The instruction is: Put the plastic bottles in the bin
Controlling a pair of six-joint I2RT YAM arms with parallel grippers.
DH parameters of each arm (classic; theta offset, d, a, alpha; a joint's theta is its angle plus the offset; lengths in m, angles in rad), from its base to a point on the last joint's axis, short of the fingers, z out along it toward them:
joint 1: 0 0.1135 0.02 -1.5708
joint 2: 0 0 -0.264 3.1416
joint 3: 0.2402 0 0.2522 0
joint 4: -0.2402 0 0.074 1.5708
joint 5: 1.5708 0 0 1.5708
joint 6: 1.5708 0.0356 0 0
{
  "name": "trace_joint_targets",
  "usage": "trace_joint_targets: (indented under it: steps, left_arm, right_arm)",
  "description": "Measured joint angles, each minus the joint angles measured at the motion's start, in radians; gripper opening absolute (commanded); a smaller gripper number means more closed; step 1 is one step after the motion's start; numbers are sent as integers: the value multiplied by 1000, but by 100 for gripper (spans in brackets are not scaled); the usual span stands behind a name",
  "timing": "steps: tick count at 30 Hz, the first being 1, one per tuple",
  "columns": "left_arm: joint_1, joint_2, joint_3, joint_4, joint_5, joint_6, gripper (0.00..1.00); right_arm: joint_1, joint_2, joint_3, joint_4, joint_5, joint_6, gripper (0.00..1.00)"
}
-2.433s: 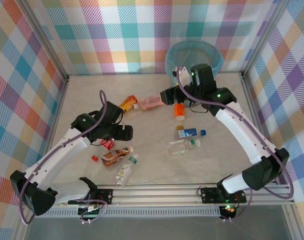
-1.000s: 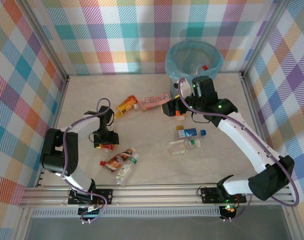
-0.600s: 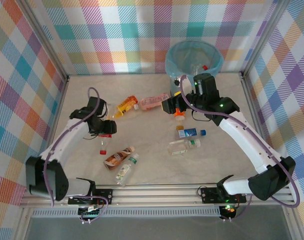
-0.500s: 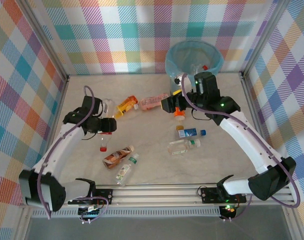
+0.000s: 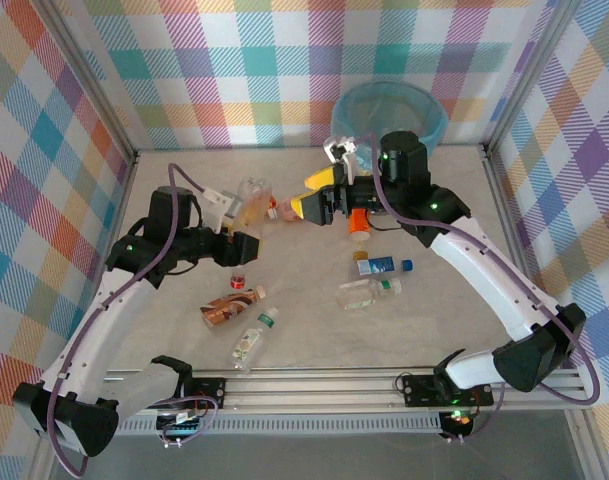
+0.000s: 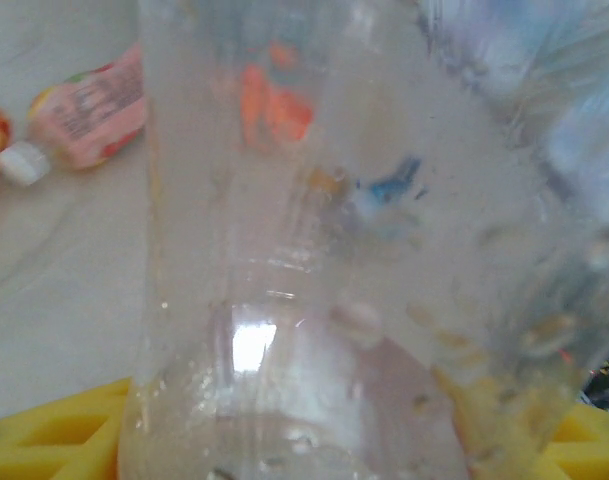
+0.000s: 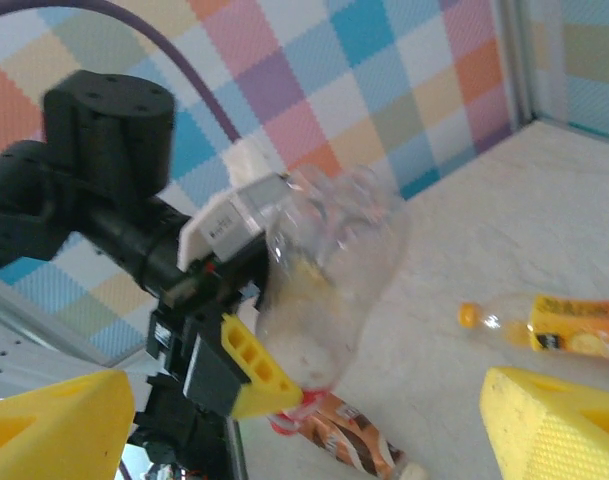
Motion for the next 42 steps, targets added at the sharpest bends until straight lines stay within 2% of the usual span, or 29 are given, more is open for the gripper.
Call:
trace_joint_targets:
  steps: [5, 13, 23, 26, 32, 38, 42]
  left_arm:
    - [-42, 3, 21, 30, 93, 36, 64]
    - [-121, 43, 72, 48, 149, 80, 63]
    - [-158, 66, 77, 53, 174, 103, 63]
    - [-158, 66, 77, 53, 172, 104, 68]
    - [-159, 61, 77, 76, 125, 92, 86]
    - [-163, 44, 102, 118, 31, 22, 99]
    - [-164, 0, 103, 208, 35, -53, 100]
  right_arm:
    - [25, 10, 17, 10, -3, 7, 90]
    - [67, 48, 19, 16, 0, 14, 91]
    - [84, 67, 60, 9, -31, -7, 67]
    - [85, 67, 63, 3, -33, -12, 63]
    - [85, 67, 92, -48, 6, -16, 59]
    - [85, 67, 281, -208, 151, -74, 54]
    - [85, 67, 443, -310, 305, -153, 54]
